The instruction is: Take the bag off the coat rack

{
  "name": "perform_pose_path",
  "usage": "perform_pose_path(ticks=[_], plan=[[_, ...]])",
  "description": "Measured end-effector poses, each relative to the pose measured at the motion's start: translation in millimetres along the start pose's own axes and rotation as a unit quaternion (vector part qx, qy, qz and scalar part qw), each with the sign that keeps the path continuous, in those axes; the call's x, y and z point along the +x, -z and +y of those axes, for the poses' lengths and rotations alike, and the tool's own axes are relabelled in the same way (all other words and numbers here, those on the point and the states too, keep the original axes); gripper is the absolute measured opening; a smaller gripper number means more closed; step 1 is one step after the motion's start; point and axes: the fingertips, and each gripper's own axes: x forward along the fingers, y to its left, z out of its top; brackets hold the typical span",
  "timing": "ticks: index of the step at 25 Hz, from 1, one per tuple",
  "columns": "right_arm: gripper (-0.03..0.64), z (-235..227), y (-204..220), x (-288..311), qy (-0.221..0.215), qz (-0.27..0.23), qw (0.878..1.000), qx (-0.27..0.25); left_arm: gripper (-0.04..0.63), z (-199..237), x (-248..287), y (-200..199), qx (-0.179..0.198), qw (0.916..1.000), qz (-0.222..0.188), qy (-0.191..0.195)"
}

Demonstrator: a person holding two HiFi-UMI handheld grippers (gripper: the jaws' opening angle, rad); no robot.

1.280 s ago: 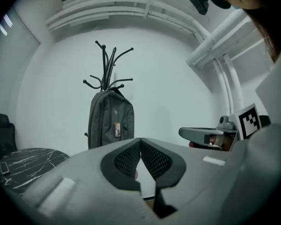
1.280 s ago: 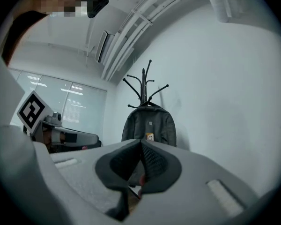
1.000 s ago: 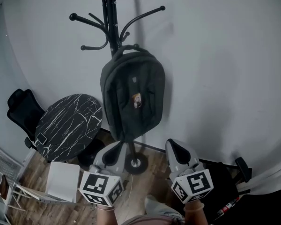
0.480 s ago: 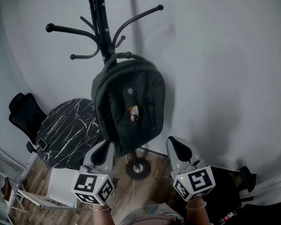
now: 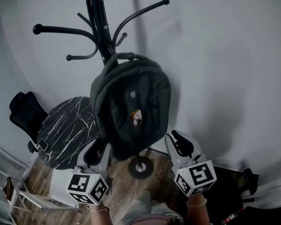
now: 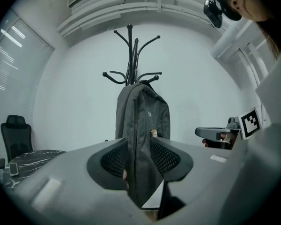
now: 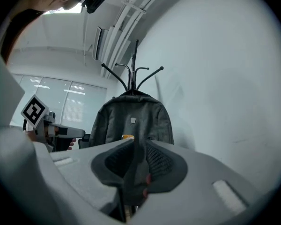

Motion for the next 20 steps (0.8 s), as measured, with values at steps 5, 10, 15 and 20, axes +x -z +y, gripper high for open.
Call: perform_pose_path(ticks=[5, 10, 15, 20], plan=[[0.1, -8.2, 9.6, 23.9, 0.008, 0.022, 1.0, -0.002, 0.17, 17.9, 13.3, 4.4, -0.006, 0.9999, 0.013, 0.0], [0.111, -21.7, 19.4, 47.5, 0.017, 0.037, 0.999, -0.004, 0.201, 28.3, 26.0, 10.9, -0.014, 0.9995, 0.026, 0.009], [0.125, -36.1, 30.3, 68.0, 0.023, 0.055, 0.998, -0.006, 0.212, 35.2, 37.0, 9.9, -0.018, 0.9995, 0.017, 0.018], [0.129, -52.3, 42.7, 84.2, 0.03, 0.074, 0.997, -0.005, 0.218, 38.5, 48.2, 15.4, -0.017, 0.9992, 0.024, 0.026]])
